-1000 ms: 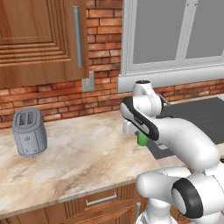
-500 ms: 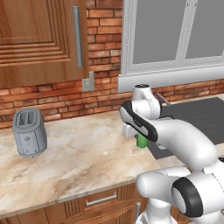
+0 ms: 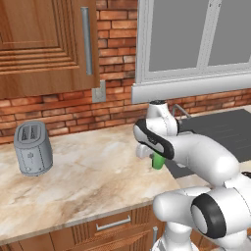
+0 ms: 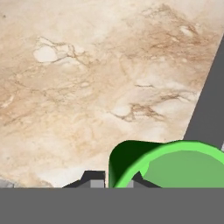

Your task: Pick the cup and bowl from the counter and place them on the counter next to the sink.

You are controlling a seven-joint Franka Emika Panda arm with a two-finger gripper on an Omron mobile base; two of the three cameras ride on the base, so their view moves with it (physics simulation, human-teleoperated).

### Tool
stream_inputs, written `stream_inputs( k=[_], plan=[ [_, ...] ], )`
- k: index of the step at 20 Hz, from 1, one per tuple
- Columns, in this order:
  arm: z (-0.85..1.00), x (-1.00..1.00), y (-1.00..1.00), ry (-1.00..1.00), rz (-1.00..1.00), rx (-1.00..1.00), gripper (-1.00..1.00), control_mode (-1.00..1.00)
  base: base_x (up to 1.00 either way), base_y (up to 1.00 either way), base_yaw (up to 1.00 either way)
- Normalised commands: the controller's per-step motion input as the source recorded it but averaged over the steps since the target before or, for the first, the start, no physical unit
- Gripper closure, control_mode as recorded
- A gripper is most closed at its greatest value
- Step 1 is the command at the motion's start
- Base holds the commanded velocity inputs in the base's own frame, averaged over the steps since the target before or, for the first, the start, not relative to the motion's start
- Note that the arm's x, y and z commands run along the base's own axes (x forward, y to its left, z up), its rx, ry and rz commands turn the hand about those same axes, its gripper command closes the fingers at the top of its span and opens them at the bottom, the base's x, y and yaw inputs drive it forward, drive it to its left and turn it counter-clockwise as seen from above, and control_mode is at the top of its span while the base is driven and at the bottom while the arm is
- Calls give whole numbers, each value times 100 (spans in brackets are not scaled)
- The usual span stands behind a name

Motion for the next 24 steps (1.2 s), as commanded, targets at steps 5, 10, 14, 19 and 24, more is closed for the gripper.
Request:
stream_inputs(
  k=[5,10,14,19,24],
  plan=[
    [-32,7,0,0,0,0,100,-100,0,0,0],
    [-26,10,0,0,0,0,100,-100,0,0,0],
    [-25,11,0,0,0,0,100,-100,0,0,0],
    [-4,10,-5,0,0,-1,100,-100,0,0,0],
    [-6,13,-3,0,0,-1,100,-100,0,0,0]
  ],
)
